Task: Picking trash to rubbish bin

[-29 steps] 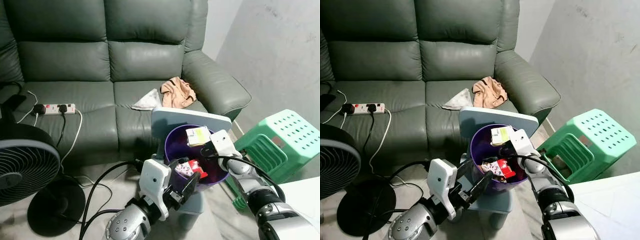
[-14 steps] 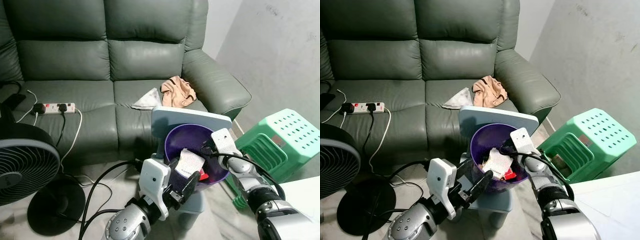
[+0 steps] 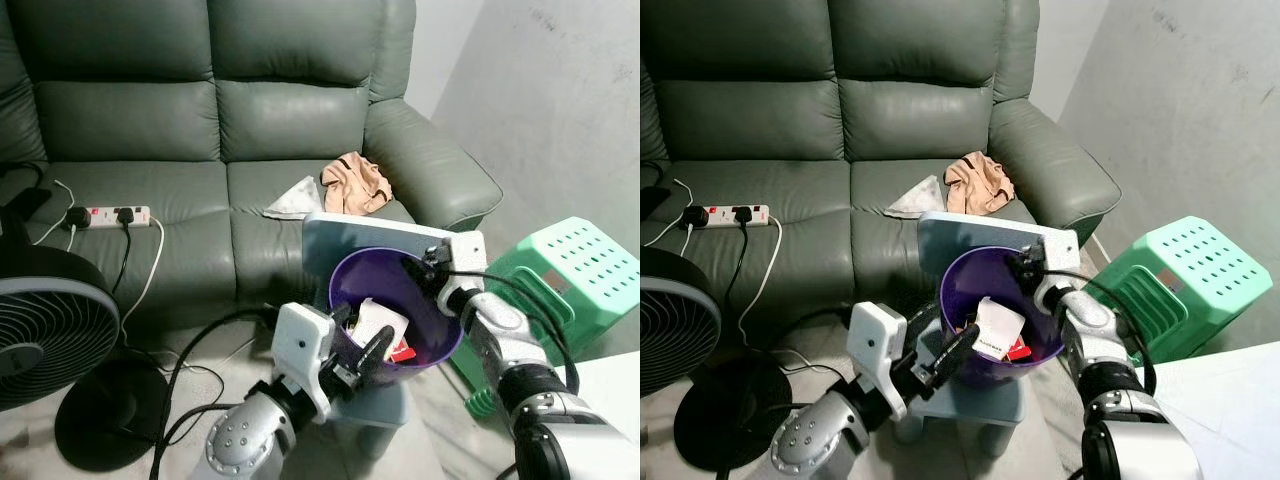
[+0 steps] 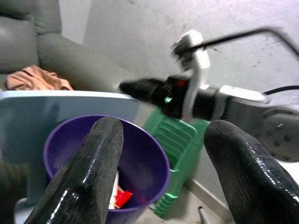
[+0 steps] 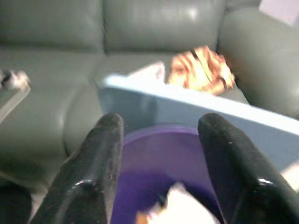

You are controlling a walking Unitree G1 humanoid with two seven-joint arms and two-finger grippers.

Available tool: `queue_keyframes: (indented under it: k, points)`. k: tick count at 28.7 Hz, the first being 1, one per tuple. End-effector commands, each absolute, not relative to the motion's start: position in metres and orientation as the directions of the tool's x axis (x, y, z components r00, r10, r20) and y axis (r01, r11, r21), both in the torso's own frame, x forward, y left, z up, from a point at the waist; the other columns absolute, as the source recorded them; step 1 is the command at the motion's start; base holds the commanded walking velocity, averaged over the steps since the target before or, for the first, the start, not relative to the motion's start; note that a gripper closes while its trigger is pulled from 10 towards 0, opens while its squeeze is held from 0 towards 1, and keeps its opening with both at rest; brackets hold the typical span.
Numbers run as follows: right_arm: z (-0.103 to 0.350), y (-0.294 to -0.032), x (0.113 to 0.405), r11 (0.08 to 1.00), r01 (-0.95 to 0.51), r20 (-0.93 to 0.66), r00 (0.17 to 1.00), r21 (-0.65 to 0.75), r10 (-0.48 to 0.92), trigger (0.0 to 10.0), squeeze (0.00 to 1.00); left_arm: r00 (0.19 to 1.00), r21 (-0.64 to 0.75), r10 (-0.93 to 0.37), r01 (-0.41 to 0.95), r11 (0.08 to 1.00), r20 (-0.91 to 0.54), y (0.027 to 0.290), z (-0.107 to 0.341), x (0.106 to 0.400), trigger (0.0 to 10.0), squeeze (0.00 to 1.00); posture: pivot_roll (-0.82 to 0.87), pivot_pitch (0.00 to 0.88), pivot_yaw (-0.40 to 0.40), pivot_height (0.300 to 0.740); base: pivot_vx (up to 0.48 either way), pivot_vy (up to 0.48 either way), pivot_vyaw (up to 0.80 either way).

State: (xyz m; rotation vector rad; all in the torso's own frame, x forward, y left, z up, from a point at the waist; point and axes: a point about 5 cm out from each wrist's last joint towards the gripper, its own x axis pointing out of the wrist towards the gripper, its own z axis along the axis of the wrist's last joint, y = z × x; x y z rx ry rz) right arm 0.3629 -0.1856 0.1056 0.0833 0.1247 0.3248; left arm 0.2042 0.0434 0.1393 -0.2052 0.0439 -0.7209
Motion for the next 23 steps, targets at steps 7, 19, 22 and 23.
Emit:
queue_keyframes:
  k: [7,19,22,23]
  points:
    - [0.129,-0.21,0.364,0.969,-0.228,0.032,0.974,0.093,0.226,10.0,1.0,0.861,-0.167,-0.506,0.506,0.846,0.045,0.074,0.141,0.237,10.0,0.0,0.05,0.063,-0.156,0.74,0.0,0.0,0.0]
    - [0.13,-0.208,0.336,0.979,-0.166,0.141,0.979,0.12,0.149,10.0,1.0,0.947,-0.066,-0.318,0.32,0.945,0.04,0.117,0.147,0.291,10.0,0.0,0.01,0.0,-0.112,0.74,0.0,0.0,0.0]
    - [0.133,-0.206,0.328,0.983,-0.151,0.17,0.977,0.104,0.132,10.0,1.0,0.958,-0.048,-0.284,0.287,0.957,0.047,0.124,0.149,0.302,10.0,0.0,0.0,0.0,-0.103,0.74,0.0,0.0,0.0]
    - [0.133,-0.206,0.328,0.983,-0.151,0.17,0.977,0.104,0.132,10.0,1.0,0.958,-0.048,-0.284,0.287,0.957,0.047,0.124,0.149,0.302,10.0,0.0,0.0,0.0,-0.103,0.74,0.0,0.0,0.0]
